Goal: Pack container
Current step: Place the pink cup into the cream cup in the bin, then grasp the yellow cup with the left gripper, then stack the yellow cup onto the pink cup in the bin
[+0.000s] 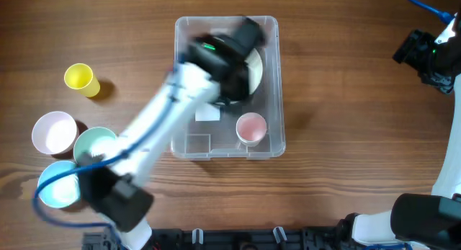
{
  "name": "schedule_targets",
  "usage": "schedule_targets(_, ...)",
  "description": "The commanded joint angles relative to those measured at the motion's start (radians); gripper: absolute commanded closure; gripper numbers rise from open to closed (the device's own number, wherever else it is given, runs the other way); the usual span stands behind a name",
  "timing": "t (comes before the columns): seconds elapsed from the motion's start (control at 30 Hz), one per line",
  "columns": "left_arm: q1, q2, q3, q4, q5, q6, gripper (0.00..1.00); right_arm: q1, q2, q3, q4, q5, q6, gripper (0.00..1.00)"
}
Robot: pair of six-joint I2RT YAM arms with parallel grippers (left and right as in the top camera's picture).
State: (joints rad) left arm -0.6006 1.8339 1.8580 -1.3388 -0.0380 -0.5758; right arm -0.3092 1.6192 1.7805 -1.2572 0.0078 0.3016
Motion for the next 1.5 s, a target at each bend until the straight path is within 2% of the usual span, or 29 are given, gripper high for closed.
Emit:
schedule_targets(0.0,0.303,-0.125,0.005,0.007,-0.164,0.044,0.43,0.003,0.011,-0.008,0.000,-0.005,-0.013,0.14)
schedule_targets(0.17,0.734,-0.012,0.005,0.093,-0.141,0.115,0.46,0.003,0.011,-0.008,0.000,-0.006,-0.013,0.15)
schedule_targets(0.4,0.889,0.233,0.005,0.173,-0.089,0.154,0.41,0.003,0.011,-0.008,-0.004,-0.006,-0.014,0.15)
schedule_targets(0.53,0.890,0.349,0.005,0.204,-0.073,0.206,0.46,0.003,0.011,-0.008,-0.006,-0.006,-0.014,0.14)
schedule_targets(0.77,0.879,0.358,0.005,0.258,-0.071,0.206,0.47,0.003,0.011,-0.008,-0.008,-0.005,-0.014,0.15)
schedule_targets(0.8,0.879,0.358,0.005,0.259,-0.071,0.206,0.53,0.003,0.011,-0.008,-0.008,-0.005,-0.014,0.15)
schedule_targets(0.83,0.879,0.358,0.005,0.259,-0.071,0.206,0.66,0.003,0.011,-0.008,-0.008,-0.005,-0.014,0.15)
schedule_targets(0.9,0.879,0.358,0.005,0.259,-0.071,0.206,0.74,0.003,0.011,-0.008,-0.009,-0.005,-0.014,0.15)
schedule_targets(0.93,0.879,0.358,0.005,0.259,-0.071,0.206,0.86,0.003,0.011,-0.008,-0.009,-0.005,-0.014,0.15)
schedule_targets(1.0,0.879,0.358,0.005,0.259,-0.071,0.206,0.96,0.003,0.011,-0.008,-0.008,-0.005,-0.014,0.15)
schedule_targets(1.1,0.875,0.356,0.005,0.254,-0.064,0.206,0.96,0.003,0.011,-0.008,-0.009,-0.005,-0.014,0.15)
schedule_targets(1.23,0.856,0.287,0.012,0.222,0.014,0.206,0.96,0.003,0.011,-0.008,-0.012,-0.005,-0.014,0.15)
schedule_targets(1.37,0.769,0.108,0.054,0.147,0.019,0.206,0.96,0.003,0.011,-0.008,-0.012,-0.005,-0.014,0.15)
schedule_targets(1.47,0.634,-0.059,0.071,0.072,0.019,0.204,0.96,0.003,0.011,-0.008,-0.010,0.001,-0.029,0.14)
